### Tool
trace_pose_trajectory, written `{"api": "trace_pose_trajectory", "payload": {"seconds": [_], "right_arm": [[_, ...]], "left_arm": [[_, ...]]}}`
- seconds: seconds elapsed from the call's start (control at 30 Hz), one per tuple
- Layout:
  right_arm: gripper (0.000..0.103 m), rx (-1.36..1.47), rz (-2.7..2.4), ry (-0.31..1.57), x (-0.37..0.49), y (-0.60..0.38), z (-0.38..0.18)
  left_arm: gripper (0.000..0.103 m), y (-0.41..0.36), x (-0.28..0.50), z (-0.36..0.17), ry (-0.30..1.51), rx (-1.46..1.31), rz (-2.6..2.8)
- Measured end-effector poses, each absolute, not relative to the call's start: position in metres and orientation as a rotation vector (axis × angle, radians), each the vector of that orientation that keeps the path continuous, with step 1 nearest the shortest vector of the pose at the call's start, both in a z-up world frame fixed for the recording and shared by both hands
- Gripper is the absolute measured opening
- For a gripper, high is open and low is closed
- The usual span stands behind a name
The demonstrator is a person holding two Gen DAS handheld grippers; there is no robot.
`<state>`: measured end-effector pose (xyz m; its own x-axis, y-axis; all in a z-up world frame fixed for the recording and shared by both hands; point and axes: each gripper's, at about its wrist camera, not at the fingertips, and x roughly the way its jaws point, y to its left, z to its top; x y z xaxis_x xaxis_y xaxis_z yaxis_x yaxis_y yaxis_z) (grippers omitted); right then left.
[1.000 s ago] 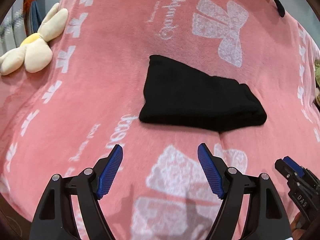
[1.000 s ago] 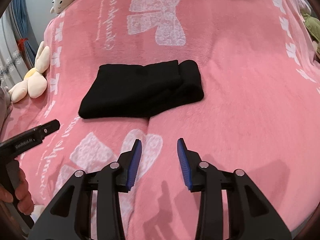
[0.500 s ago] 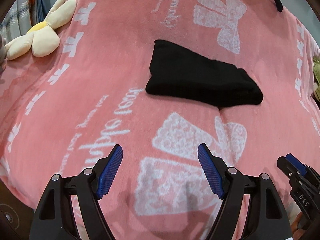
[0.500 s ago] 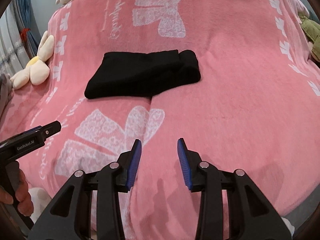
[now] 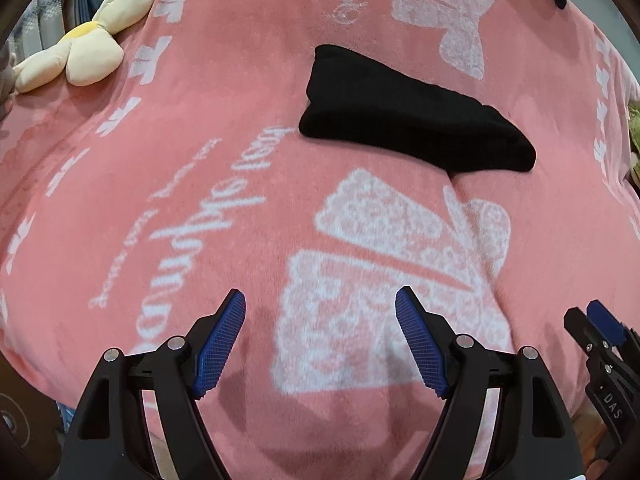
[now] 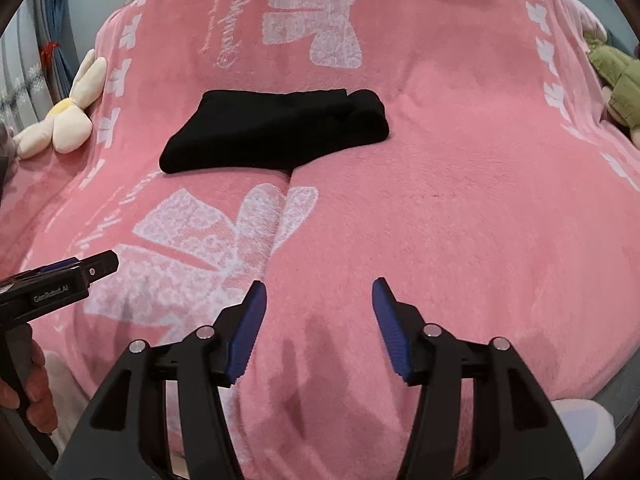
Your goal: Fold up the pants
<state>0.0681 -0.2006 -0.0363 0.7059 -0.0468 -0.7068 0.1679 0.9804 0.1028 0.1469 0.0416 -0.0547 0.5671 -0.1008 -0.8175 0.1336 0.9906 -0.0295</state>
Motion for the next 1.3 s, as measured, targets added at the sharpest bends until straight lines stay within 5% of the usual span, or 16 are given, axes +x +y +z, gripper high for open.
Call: {"api": "trace_pose_trajectory", "payload": {"seconds": [0.33, 1.3], "right_arm": [[0.074, 0.128, -0.153, 0.741, 0.064, -0.198, -0.062], [0.074, 0.146, -0.122, 0.685, 0.058, -0.191, -0.018]], "left_arm": [[0.083, 0.025, 0.125, -0.088, 0.801, 0.141, -0.115], [0.083, 0.015, 0.130, -0.043, 0.845, 0.115, -0.090]]}}
